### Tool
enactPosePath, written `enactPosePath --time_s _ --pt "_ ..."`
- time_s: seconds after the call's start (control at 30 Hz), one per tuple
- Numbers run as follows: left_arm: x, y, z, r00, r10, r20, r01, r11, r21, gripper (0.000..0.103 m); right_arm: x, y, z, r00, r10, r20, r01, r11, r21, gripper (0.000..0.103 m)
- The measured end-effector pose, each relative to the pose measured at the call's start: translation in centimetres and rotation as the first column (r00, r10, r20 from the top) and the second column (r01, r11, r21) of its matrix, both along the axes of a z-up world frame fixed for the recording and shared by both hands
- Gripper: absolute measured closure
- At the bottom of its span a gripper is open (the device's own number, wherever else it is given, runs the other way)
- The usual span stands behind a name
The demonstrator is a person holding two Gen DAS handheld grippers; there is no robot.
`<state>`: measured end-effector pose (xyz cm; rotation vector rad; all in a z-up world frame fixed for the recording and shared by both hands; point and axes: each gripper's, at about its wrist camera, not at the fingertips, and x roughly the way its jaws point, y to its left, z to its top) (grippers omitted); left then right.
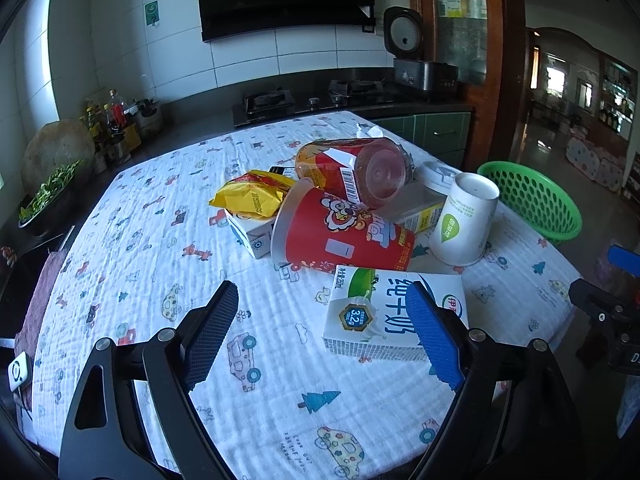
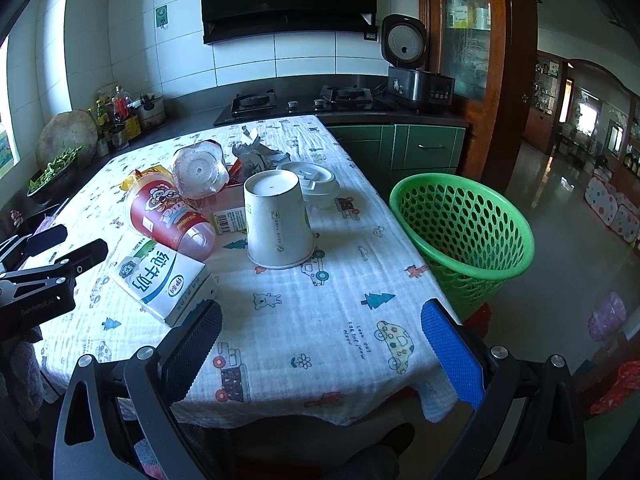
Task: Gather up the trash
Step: 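Move both tools toward the white milk carton on the table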
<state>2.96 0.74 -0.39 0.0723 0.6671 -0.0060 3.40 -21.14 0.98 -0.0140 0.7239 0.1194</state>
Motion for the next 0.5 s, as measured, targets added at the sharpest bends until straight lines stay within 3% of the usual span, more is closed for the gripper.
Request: enactPosePath --time_s 0.5 --pt "0.7 2.0 0.0 1.0 0.03 -0.006 -0.03 0.999 -0.015 0.021 1.0 0.8 0.0 0.999 0.046 0.003 -0.046 0.999 -0.005 0.007"
